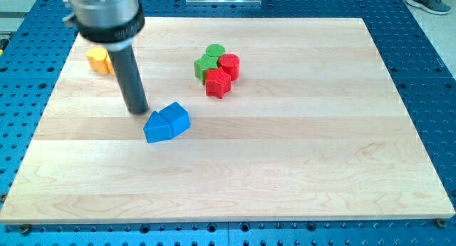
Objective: Push the cube into the red star
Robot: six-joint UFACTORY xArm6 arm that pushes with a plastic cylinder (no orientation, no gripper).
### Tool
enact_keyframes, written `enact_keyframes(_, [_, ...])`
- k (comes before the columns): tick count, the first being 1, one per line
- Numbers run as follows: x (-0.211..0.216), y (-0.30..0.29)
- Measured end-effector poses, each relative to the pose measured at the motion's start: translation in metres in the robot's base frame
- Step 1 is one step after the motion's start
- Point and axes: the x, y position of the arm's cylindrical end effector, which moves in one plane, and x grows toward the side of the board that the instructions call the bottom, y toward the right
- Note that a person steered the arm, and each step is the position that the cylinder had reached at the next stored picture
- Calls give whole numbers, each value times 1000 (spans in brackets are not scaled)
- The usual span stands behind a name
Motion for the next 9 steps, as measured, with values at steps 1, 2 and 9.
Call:
enact_keyframes(1, [76, 7])
enact_keyframes(2, [80, 41])
enact_keyframes(9, [8, 107])
